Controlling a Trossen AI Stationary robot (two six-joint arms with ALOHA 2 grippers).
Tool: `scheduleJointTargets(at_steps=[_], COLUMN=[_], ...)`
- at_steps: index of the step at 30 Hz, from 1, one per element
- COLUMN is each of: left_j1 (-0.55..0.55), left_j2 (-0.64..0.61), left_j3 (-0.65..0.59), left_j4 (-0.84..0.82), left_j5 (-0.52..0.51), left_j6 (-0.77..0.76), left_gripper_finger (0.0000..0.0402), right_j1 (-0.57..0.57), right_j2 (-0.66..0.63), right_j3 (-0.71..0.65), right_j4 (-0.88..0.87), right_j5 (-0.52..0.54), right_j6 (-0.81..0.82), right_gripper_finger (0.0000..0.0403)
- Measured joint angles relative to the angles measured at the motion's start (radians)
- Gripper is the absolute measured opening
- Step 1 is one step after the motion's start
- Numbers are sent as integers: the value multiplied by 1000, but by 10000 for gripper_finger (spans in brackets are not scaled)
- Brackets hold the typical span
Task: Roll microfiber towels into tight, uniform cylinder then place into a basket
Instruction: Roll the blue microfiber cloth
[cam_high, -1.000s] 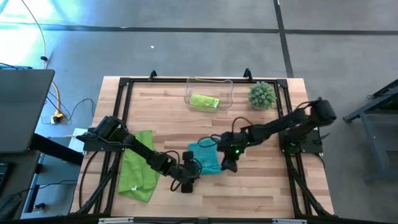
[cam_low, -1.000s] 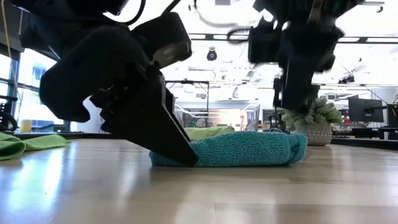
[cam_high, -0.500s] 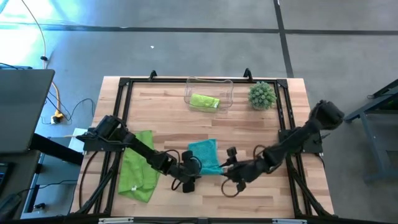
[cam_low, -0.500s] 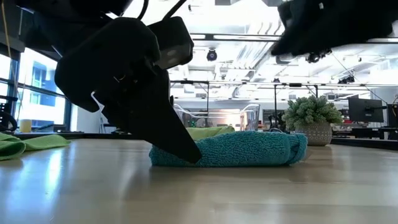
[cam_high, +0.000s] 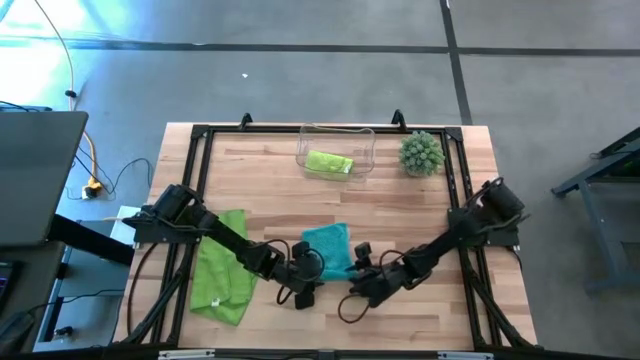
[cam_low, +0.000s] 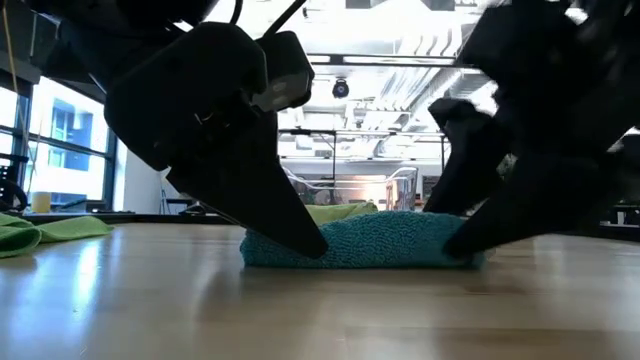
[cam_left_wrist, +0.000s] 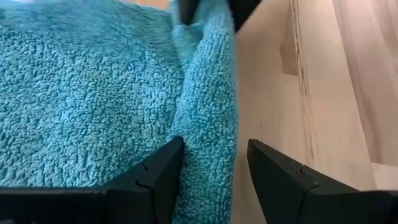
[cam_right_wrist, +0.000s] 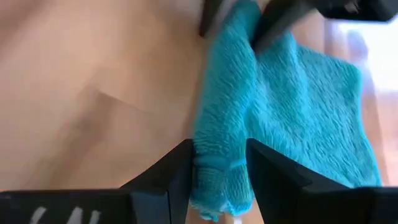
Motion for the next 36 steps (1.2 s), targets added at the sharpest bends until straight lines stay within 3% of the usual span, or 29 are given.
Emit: scheduleJointTargets(at_steps=[6,13,25,30,36], left_j1=[-1,-2,-33,-48,-77], left_j2=[0,0,-5,-14,-95], left_j3=[0,-1,-2,-5,-8], left_j4=[0,1,13,60,14], left_j5=[2,-2,10,23,-88], left_j6=[-16,-27,-71,-40,153], left_gripper_finger=[172,172,172,172,172], right_j1=[-20,-36,-205,-250,-265], right_j2=[18,12,-34,-36,-38], right_j3=[0,2,2,-16,-24], right_j4=[2,6,-51,-58,-69], right_j5=[-33,-167,-639,-704,-735], right_j6=[105,259,807,884,919], right_gripper_finger=[121,11,4,3,3])
